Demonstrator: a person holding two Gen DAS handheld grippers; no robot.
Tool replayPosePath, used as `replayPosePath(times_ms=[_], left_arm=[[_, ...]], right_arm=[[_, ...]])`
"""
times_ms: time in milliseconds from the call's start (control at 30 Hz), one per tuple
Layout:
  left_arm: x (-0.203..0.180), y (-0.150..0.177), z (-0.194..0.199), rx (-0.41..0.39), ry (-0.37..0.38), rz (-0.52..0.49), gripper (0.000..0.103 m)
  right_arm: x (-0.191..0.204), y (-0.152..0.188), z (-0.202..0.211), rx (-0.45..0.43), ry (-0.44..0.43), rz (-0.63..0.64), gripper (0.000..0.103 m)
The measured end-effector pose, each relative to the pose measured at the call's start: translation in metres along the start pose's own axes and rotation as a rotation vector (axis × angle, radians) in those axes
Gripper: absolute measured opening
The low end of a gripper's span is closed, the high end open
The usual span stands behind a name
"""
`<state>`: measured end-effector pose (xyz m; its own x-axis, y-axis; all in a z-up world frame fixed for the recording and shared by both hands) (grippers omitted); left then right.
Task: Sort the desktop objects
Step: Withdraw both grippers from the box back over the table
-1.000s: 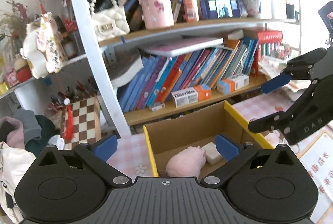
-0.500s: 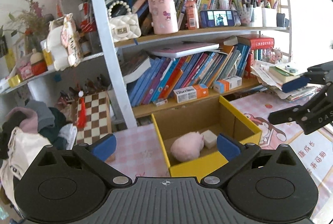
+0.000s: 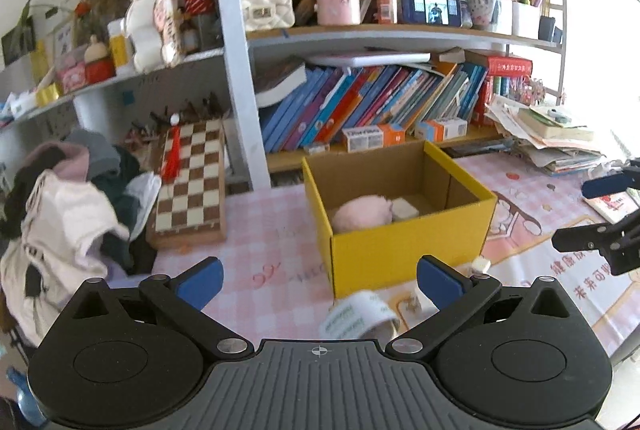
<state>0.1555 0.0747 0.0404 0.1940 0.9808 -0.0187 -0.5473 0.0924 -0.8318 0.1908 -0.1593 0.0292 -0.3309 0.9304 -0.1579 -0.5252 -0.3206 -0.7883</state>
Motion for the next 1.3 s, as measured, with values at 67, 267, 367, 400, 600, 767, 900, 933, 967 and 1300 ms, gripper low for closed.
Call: replayPosePath(times_ms=[67,267,367,400,600,767,900,933,967,1300], left_arm=[[0.000,0.011,0.002,0.011,-0.002,0.014,0.103],[-0.003,0.042,0.006,0.045,-0.011,0.058,0.103],[-0.006,0.054,0.008,0.053,-0.010,0.072,0.103],[-0.007,0.057,0.009,0.056,-0.008,0.078,0.103],[-0.015,0.081,0.011,0.084,-0.005,0.079,0.103],[-0.019,0.100,0.008,0.117,-0.008,0.080,0.103],[-0.024,0.111,0.005,0.140,-0.010,0.069,0.103],[-0.025,0.113,0.005,0.143,-0.009,0.069,0.103],[-0.026,0.115,0.005,0.146,-0.008,0.070,0.103],[-0.039,0.130,-0.002,0.182,0.012,0.056,0.103]], right_arm=[[0.004,0.011,0.003,0.009,0.008,-0.011,0.092],[0.018,0.042,0.008,0.048,0.034,-0.030,0.092],[0.024,0.057,0.008,0.078,0.036,-0.052,0.092],[0.026,0.062,0.007,0.087,0.039,-0.058,0.092],[0.036,0.090,0.006,0.122,0.063,-0.078,0.093],[0.044,0.108,0.004,0.149,0.071,-0.094,0.093],[0.052,0.117,0.002,0.163,0.071,-0.074,0.094],[0.054,0.118,0.003,0.164,0.070,-0.070,0.094],[0.055,0.119,0.003,0.164,0.070,-0.068,0.094],[0.066,0.130,-0.003,0.203,0.056,-0.041,0.095]])
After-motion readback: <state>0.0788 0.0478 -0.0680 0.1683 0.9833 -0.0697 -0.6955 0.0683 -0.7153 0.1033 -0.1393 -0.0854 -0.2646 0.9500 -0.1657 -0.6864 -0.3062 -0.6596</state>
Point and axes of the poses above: each gripper's, at about its wrist camera, not at the fingertips, and z roughly against the way its jaws point, x to its left, y to its underside, the point moved 8 cm from there along -z, roughly the way its jaws point, and after that the axes turned 10 degrees about y, right-handed, at the moved point
